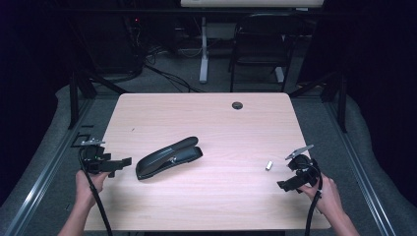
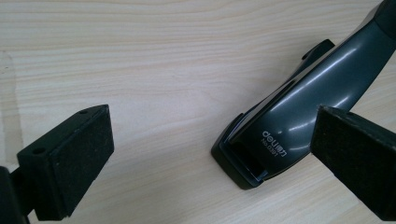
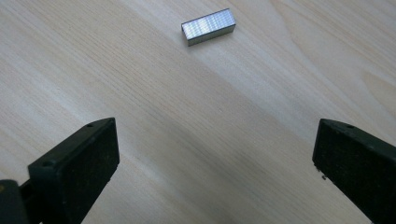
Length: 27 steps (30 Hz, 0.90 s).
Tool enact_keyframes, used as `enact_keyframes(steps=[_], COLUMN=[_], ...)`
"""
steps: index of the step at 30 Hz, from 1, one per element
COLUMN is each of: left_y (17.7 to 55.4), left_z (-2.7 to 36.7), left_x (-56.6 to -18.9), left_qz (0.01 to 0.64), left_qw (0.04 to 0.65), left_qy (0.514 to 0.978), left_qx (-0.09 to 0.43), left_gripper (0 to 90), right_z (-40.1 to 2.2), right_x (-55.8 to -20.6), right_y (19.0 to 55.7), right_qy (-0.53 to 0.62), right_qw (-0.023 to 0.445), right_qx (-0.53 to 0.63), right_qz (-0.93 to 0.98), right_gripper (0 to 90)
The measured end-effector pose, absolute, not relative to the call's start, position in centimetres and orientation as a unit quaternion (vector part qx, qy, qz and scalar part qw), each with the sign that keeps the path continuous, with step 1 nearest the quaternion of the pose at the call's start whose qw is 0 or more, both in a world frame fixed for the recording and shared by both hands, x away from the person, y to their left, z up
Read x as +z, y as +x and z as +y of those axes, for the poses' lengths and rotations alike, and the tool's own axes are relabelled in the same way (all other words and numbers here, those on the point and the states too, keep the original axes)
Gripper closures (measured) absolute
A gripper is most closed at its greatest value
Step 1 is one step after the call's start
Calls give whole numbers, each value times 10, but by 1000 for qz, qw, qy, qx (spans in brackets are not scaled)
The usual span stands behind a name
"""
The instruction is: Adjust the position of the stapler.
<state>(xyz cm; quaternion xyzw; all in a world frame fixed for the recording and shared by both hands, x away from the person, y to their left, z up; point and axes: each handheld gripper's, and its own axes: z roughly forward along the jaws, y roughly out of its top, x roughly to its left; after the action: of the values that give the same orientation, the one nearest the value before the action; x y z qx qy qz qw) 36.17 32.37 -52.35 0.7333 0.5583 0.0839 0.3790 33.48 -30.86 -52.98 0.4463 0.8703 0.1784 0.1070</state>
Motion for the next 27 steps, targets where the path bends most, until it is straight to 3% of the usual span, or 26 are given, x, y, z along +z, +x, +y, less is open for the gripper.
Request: enact_keyframes(steps=[27], left_y=[370], left_z=[289], left_x=[-517], left_qz=[500], left_qw=[370], left_qy=[780], left_qx=[72], left_gripper=[0], right_z=[-317], right_x=[-530], right_y=[338], right_qy=[445], right_qw=[85], right_qx=[177], right_qz=[874], right_gripper=[2])
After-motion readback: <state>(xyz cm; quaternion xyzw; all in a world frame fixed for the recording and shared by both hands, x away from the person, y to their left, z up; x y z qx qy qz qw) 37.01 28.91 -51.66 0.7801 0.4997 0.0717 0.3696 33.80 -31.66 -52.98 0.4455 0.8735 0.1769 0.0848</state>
